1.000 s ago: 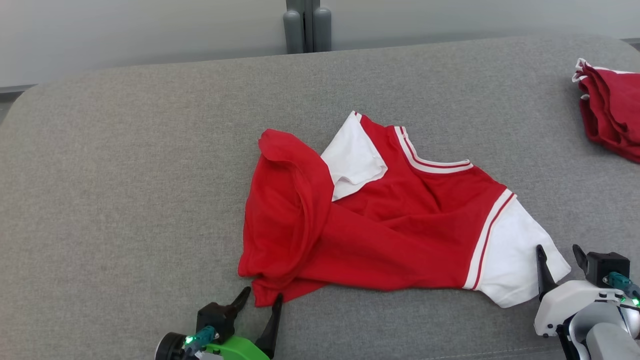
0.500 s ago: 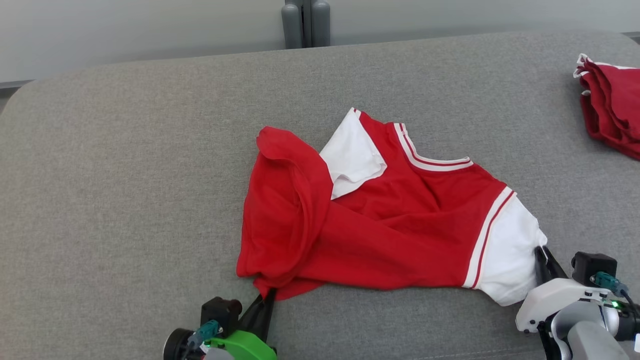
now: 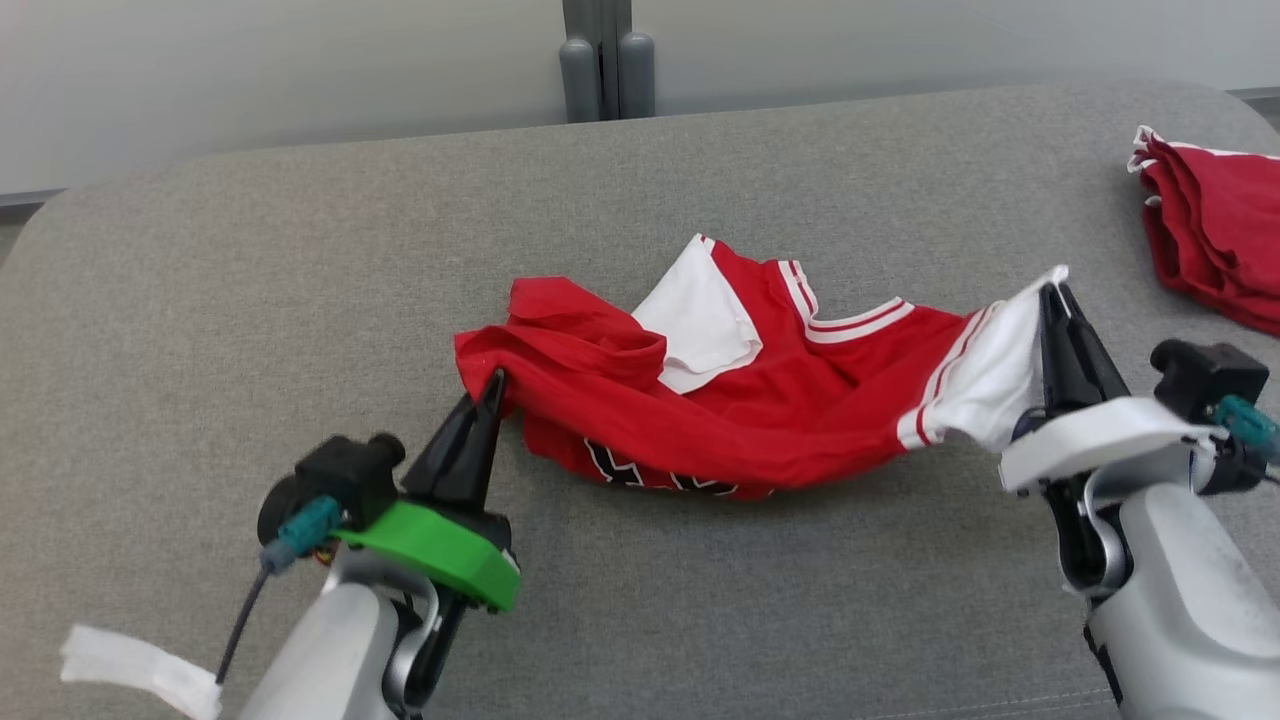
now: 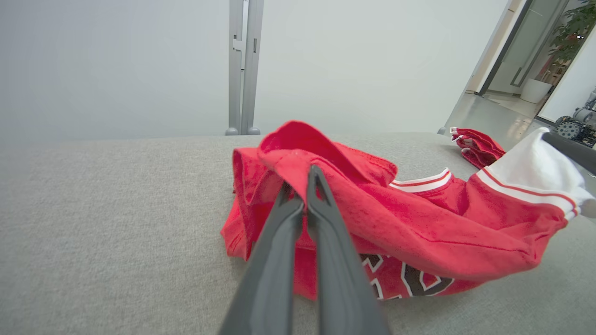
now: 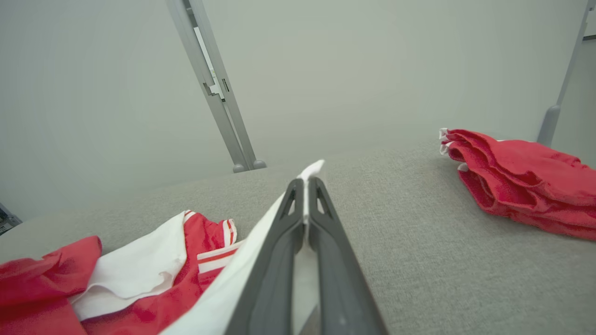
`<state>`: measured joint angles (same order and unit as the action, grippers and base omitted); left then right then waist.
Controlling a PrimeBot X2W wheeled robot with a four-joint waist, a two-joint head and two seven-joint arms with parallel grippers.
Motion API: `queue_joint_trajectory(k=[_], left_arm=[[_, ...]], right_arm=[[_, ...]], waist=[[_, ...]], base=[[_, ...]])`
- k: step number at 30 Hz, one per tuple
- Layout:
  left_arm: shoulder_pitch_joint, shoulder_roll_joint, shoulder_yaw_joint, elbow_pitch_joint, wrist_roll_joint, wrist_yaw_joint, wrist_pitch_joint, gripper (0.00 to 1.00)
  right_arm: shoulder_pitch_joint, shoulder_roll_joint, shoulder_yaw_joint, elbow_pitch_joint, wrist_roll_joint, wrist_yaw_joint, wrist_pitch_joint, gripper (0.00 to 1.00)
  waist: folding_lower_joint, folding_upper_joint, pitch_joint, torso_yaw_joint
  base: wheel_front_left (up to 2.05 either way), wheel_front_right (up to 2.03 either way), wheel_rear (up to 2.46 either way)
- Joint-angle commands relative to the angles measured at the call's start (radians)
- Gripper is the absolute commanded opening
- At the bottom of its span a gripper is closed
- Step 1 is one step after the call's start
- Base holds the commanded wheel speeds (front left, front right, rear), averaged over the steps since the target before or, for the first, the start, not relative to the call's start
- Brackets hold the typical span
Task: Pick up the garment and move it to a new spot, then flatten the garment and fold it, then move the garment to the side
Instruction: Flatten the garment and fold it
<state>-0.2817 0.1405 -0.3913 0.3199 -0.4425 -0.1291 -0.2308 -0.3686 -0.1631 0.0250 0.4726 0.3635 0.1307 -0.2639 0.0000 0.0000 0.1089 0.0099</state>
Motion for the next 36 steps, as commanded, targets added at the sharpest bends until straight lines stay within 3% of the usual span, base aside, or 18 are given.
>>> queue_joint_trajectory(k=[1,6,11,18,25,31,36], left_arm=[[-0.046,0.025,-0.004,-0.018,-0.017,-0.003,0.021,0.0],[-0.246,0.1,-0.016,-0.066,-0.099,-0.003,0.122,0.0],[-0.529,0.146,-0.036,-0.027,-0.166,-0.003,0.221,0.0],[-0.974,0.132,0.022,0.177,-0.291,-0.003,0.278,0.0],[-1.313,0.112,0.031,0.395,-0.295,-0.003,0.231,0.0],[-1.428,0.121,-0.024,0.482,-0.307,-0.003,0.188,0.0],[-1.383,0.135,-0.068,0.502,-0.358,-0.003,0.141,0.0]], right_arm=[[-0.047,-0.014,0.013,-0.001,0.015,0.0,0.004,0.0],[-0.266,-0.036,0.04,0.019,0.081,0.0,0.051,0.0],[-0.558,-0.042,0.006,0.106,0.133,0.0,0.13,0.0],[-1.018,-0.035,-0.041,0.285,0.075,0.0,0.177,0.0],[-1.357,-0.025,-0.043,0.463,-0.044,0.0,0.132,0.0],[-1.487,0.007,-0.019,0.576,-0.086,0.0,0.085,0.0],[-1.456,0.034,0.025,0.61,-0.054,0.0,0.051,0.0]], waist=[[0.0,0.0,0.008,0.001],[0.0,0.0,0.074,0.004],[0.0,0.0,0.19,0.014],[0.0,0.0,0.346,0.02],[0.0,0.0,0.407,0.0],[0.0,0.0,0.423,-0.019],[0.0,0.0,0.438,-0.025]], base=[[0.0,0.0,0.0],[0.0,0.0,0.0],[0.0,0.0,0.0],[0.0,0.0,0.0],[0.0,0.0,0.0],[0.0,0.0,0.0],[0.0,0.0,0.0]])
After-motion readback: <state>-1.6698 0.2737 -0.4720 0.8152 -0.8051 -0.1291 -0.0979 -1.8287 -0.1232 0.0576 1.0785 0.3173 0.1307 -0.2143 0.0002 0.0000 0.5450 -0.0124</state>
